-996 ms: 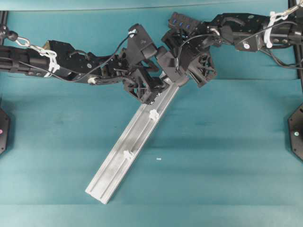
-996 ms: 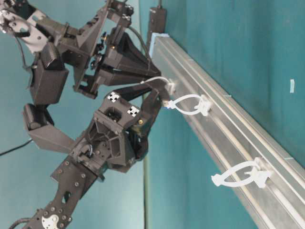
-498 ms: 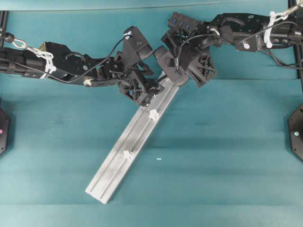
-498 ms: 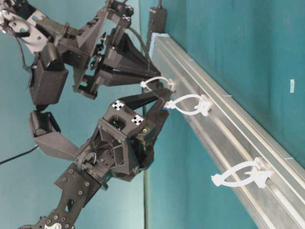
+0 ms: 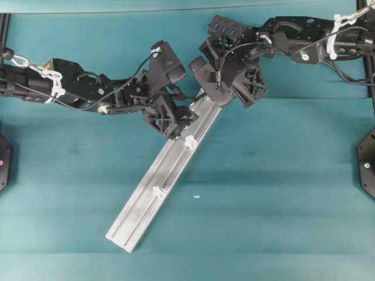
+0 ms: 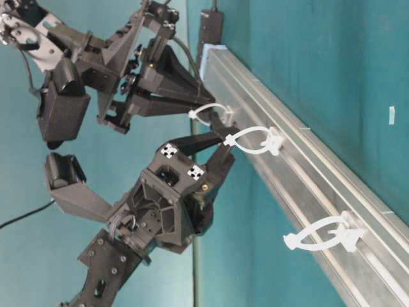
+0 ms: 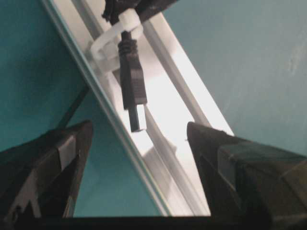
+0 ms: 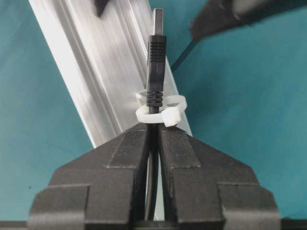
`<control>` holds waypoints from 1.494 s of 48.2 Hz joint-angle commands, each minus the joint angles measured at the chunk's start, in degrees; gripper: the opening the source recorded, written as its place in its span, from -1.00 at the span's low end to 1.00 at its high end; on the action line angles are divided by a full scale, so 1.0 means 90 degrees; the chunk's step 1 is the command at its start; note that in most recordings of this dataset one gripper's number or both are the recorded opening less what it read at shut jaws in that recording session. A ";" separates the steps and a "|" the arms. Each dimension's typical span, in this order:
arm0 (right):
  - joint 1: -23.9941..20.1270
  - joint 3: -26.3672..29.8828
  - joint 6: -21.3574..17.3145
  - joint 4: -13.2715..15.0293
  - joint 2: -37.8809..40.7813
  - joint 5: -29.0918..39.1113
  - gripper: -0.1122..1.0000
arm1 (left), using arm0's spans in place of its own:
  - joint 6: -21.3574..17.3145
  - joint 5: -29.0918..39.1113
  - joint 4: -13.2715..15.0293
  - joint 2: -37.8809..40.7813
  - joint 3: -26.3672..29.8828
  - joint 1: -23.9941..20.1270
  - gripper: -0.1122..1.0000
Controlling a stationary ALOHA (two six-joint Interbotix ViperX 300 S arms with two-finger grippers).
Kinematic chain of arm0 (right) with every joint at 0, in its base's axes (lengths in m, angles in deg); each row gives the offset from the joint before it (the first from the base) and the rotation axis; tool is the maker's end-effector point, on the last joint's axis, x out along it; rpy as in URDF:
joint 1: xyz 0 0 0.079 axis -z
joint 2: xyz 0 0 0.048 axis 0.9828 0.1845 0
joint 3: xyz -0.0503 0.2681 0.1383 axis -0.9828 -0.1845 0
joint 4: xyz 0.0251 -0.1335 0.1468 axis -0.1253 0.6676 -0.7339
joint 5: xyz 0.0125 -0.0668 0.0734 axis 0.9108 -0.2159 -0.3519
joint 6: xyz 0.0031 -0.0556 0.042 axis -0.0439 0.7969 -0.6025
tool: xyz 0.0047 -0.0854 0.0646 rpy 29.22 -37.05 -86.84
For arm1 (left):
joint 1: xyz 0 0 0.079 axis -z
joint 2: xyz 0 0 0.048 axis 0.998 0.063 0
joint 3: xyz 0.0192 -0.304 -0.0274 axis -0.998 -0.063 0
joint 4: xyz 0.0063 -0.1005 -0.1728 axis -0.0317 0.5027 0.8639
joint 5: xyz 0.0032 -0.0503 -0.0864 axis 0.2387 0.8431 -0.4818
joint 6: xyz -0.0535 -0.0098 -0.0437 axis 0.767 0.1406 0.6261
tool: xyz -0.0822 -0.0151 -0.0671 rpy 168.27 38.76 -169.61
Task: Pass the USB cable through three rings with both arms.
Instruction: 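Bring the left gripper to the plug emerging from the first ring, then grasp the plug with the left gripper beyond the first ring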
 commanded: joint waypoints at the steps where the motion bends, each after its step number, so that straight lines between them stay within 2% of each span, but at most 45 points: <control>1: -0.0039 0.0020 0.0010 -0.0068 -0.0010 -0.0029 -0.64 | -0.0010 -0.0098 -0.0029 -0.0137 0.0029 0.0000 0.73; 21: -0.0039 0.0010 0.0020 -0.0117 -0.0010 -0.0029 -0.64 | -0.0088 -0.0371 -0.0029 -0.0098 0.0029 0.0000 0.69; 33: -0.0039 0.0010 0.0020 -0.0117 -0.0010 -0.0029 -0.64 | -0.0332 -0.0449 -0.0029 -0.0049 0.0117 -0.0010 0.66; 41: -0.0039 0.0000 0.0010 -0.0117 -0.0010 -0.0029 -0.64 | -0.0449 -0.0469 -0.0029 -0.0029 0.0117 -0.0010 0.43; 49: -0.0039 0.0000 0.0020 -0.0117 -0.0010 -0.0029 -0.64 | -0.0459 -0.0479 -0.0029 -0.0020 0.0117 -0.0010 -0.08; 55: -0.0039 0.0000 0.0020 -0.0117 -0.0010 -0.0029 -0.64 | -0.0459 -0.0488 -0.0029 -0.0010 0.0156 -0.0010 -0.31; 65: -0.0039 0.0000 0.0020 -0.0117 -0.0020 -0.0029 -0.64 | -0.0400 -0.0479 -0.0029 0.0117 0.0342 0.0000 -0.32; 72: -0.0039 0.0000 0.0020 -0.0127 -0.0010 -0.0039 -0.64 | -0.0381 -0.0430 -0.0029 0.0166 0.0420 0.0010 -0.23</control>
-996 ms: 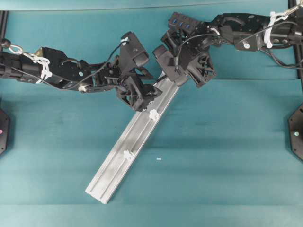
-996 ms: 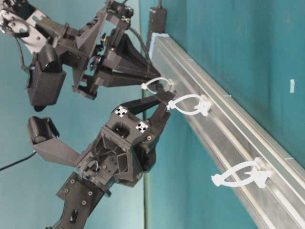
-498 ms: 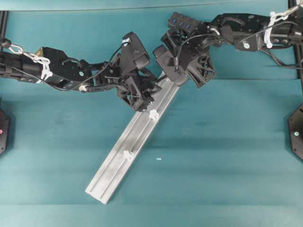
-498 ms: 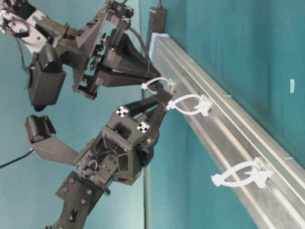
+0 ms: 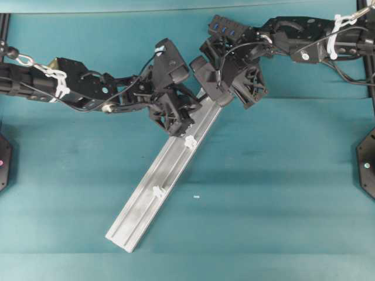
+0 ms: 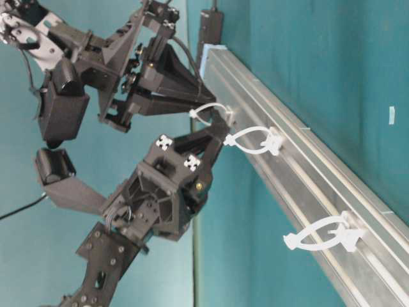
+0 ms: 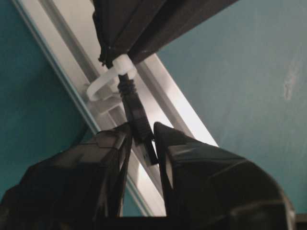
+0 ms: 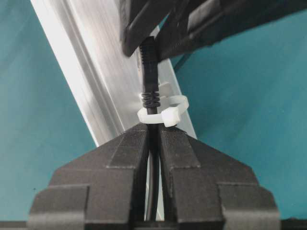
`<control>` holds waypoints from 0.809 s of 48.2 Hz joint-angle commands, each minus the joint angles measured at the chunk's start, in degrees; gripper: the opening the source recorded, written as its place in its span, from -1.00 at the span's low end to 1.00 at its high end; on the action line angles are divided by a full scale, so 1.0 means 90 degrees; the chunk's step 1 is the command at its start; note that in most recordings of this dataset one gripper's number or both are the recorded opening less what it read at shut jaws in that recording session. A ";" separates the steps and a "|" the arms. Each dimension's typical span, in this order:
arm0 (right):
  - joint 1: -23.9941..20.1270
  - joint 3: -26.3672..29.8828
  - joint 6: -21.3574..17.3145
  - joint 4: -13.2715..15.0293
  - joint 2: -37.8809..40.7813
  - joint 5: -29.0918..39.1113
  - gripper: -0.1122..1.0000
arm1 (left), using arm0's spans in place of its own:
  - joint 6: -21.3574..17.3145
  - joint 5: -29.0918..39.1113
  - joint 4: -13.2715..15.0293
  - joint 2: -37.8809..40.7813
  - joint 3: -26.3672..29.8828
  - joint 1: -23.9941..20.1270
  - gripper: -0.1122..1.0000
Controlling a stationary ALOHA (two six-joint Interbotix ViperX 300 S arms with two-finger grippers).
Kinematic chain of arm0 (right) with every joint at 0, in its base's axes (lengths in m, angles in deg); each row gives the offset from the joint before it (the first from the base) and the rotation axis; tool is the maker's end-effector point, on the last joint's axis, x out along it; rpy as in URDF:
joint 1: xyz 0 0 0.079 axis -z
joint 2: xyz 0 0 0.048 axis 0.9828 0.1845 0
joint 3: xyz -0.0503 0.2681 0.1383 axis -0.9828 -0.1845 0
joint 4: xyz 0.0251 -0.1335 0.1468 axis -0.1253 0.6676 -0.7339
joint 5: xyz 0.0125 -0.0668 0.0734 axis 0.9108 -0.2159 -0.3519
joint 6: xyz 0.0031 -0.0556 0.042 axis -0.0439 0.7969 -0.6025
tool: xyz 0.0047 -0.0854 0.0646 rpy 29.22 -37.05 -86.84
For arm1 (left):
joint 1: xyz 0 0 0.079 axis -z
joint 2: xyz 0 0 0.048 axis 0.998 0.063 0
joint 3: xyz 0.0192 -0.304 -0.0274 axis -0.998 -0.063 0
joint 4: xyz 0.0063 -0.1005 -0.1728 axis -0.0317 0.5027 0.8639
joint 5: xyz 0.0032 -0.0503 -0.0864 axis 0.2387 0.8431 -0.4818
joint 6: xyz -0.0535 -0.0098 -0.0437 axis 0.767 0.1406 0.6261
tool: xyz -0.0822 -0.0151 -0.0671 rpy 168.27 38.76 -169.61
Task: Pass the USB cable through three rings with both arms.
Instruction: 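Grasp the plug with the left gripper beyond the first ring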
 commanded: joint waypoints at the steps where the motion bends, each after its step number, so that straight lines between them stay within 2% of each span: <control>1: -0.0049 0.0029 0.0020 -0.0039 -0.0020 -0.0029 -0.64 | 0.0010 -0.0039 -0.0029 -0.0049 0.0146 0.0020 -0.21; 6: -0.0049 0.0029 0.0010 -0.0039 -0.0020 -0.0039 -0.64 | 0.0010 -0.0039 -0.0029 -0.0059 0.0107 0.0020 -0.15; 10: -0.0049 0.0029 0.0020 -0.0039 -0.0020 -0.0049 -0.64 | 0.0010 -0.0039 -0.0029 -0.0078 0.0039 0.0029 -0.18; 22: -0.0049 0.0020 0.0010 -0.0039 -0.0020 -0.0049 -0.64 | -0.0078 -0.0068 -0.0029 -0.0098 -0.0029 0.0059 -0.58; 39: -0.0049 0.0010 0.0000 -0.0039 -0.0010 -0.0059 -0.64 | -0.0088 -0.0059 -0.0029 -0.0098 -0.0029 0.0049 -0.58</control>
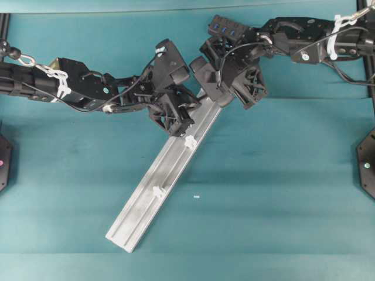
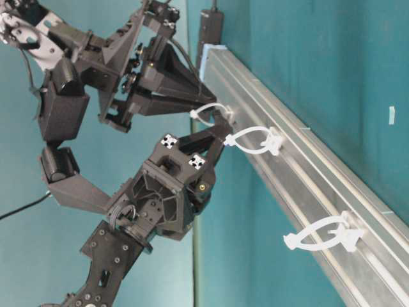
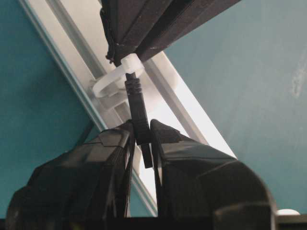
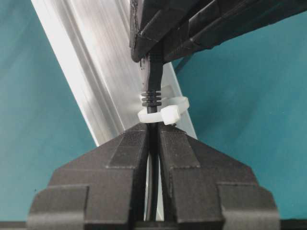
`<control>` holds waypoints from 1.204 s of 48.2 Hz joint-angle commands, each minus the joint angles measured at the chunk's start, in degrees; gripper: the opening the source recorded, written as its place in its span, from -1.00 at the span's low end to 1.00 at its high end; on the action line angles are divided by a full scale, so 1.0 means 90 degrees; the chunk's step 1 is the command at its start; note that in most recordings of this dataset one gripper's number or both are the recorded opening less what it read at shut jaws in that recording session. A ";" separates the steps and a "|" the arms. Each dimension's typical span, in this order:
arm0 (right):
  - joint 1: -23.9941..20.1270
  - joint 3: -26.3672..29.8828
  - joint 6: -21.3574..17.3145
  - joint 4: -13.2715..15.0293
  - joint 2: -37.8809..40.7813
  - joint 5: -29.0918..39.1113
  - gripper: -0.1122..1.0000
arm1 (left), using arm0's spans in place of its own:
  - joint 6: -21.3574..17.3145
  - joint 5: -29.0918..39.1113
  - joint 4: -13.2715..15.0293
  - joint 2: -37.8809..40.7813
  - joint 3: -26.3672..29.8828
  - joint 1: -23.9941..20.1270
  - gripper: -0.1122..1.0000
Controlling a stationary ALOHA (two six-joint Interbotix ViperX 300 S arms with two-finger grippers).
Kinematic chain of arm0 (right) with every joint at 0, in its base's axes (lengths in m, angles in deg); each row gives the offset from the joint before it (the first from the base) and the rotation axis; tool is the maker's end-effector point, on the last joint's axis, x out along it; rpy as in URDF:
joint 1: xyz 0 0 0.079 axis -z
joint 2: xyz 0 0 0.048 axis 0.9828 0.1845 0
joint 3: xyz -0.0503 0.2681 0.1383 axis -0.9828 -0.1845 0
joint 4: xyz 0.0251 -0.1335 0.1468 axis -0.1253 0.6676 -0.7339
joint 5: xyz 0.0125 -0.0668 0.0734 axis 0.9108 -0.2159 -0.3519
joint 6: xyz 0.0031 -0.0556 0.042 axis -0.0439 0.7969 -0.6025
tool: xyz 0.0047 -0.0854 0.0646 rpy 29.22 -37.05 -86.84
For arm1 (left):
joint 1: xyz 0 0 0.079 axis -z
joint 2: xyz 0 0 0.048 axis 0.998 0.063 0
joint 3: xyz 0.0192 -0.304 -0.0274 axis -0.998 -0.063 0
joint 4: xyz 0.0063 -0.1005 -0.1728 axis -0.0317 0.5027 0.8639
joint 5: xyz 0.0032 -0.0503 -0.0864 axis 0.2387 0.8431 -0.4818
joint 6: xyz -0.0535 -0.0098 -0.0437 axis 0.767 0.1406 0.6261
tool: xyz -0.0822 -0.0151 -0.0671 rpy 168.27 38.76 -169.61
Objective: Pass the USB cable through three rings with both arms.
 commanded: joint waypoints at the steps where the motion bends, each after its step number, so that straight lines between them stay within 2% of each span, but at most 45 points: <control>1: -0.0039 0.0020 -0.0010 -0.0039 -0.0020 -0.0059 -0.64 | -0.0010 -0.0059 -0.0029 -0.0107 0.0039 0.0068 -0.58; 15: -0.0059 -0.0107 -0.0098 -0.0039 -0.0068 -0.0586 -0.64 | 0.0029 -0.0029 -0.0029 -0.0283 0.0039 0.0059 -0.58; 23: -0.0107 -0.0146 -0.0098 -0.0039 -0.0088 -0.0449 -0.61 | 0.0107 0.0029 -0.0029 -0.0303 0.0039 0.0098 -0.58; 27: -0.0117 -0.0146 -0.0117 -0.0039 -0.0088 -0.0352 -0.40 | 0.0117 0.0029 -0.0029 -0.0312 0.0039 0.0107 -0.58; 35: -0.0127 -0.0156 -0.0498 -0.0039 -0.0107 -0.0400 0.44 | 0.0156 0.0088 -0.0010 -0.0352 0.0039 0.0107 -0.58; 39: -0.0127 -0.0166 -0.0791 -0.0020 -0.0156 -0.0420 0.73 | 0.0215 0.0176 -0.0029 -0.0391 0.0020 0.0107 -0.58; 45: -0.0127 -0.0215 -0.0996 0.0000 -0.0244 -0.0420 0.72 | 0.0303 0.0244 -0.0029 -0.0479 -0.0107 0.0107 -0.58; 58: -0.0176 -0.0439 -0.1025 0.0000 -0.0518 -0.0420 0.72 | 0.0693 0.0244 -0.0029 -0.0674 -0.0449 0.0254 -0.61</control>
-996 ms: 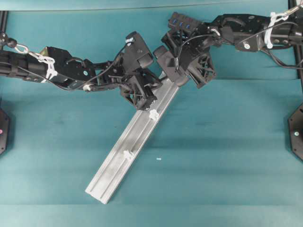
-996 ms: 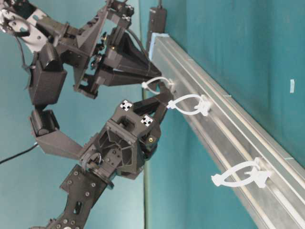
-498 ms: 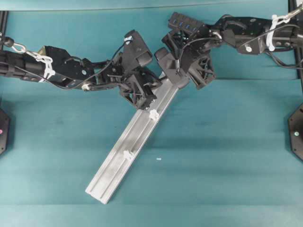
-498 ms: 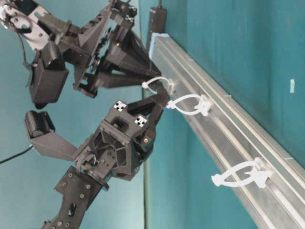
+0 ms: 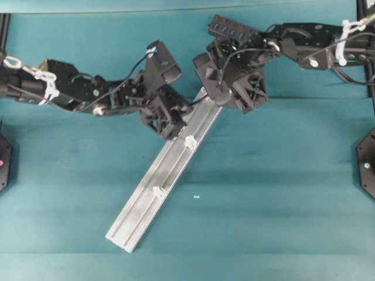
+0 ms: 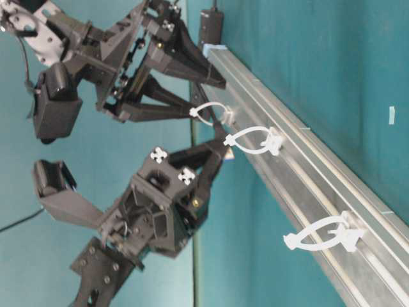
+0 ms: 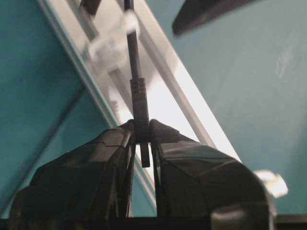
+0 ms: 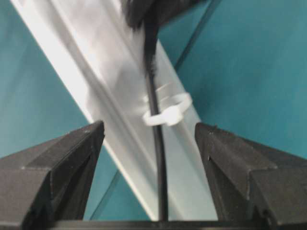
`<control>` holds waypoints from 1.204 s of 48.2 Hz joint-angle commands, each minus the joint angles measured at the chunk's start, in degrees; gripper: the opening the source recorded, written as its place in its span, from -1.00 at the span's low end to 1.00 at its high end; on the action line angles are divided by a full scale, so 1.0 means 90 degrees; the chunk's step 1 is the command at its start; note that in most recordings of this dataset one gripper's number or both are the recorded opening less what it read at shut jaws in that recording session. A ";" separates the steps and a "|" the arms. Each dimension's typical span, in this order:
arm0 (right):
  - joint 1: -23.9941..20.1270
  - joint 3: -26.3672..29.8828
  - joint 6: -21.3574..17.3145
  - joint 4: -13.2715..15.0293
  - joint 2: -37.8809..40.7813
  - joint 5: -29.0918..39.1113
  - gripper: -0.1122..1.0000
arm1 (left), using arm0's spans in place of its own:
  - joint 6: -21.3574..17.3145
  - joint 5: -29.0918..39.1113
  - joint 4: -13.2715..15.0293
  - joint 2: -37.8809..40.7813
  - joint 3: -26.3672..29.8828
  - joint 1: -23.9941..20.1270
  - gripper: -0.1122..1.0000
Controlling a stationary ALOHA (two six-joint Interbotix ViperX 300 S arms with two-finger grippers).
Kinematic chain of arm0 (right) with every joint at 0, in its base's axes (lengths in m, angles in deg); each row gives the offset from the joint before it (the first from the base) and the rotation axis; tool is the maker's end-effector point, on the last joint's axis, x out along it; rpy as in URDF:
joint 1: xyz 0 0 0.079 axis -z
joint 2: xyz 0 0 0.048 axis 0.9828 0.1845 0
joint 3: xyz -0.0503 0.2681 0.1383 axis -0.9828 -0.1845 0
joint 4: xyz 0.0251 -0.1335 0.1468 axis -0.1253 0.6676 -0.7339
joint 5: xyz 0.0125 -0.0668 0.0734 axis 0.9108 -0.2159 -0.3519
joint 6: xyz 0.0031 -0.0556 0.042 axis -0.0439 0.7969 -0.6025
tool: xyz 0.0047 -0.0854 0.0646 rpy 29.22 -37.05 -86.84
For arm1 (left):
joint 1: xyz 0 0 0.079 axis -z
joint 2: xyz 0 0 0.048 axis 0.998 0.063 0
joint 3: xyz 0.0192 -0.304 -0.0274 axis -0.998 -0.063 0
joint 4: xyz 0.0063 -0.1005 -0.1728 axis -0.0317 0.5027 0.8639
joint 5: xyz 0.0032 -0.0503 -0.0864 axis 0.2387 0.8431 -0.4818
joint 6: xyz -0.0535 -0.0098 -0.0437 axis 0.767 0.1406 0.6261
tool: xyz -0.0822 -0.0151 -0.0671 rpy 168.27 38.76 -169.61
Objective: Pass the USB cable through three rings with both arms.
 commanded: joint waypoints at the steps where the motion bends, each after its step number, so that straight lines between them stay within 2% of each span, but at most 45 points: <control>1: -0.0078 -0.0020 -0.0078 -0.0010 -0.0176 -0.0020 0.72 | 0.0078 -0.0029 -0.0029 -0.0205 -0.0029 0.0137 -0.61; 10: -0.0312 -0.0029 -0.0078 -0.0010 -0.0342 -0.0244 0.71 | 0.0156 -0.0039 -0.0029 -0.0400 -0.0068 0.0273 -0.61; 23: -0.0791 -0.0088 -0.0049 -0.0010 -0.0273 -0.1191 0.71 | 0.0166 -0.0029 -0.0029 -0.0576 -0.0146 0.0322 -0.61; 42: -0.0811 -0.0527 -0.0049 -0.0010 -0.0146 -0.1787 0.67 | 0.0156 -0.0039 -0.0029 -0.0654 -0.0205 0.0322 -0.61; 49: -0.0801 -0.0479 -0.0029 -0.0010 -0.0098 -0.2090 0.49 | 0.0156 -0.0039 -0.0029 -0.0654 -0.0205 0.0322 -0.61; 58: -0.0811 -0.0449 0.0010 0.0098 0.0010 -0.1982 0.05 | 0.0156 -0.0049 -0.0029 -0.0654 -0.0205 0.0322 -0.61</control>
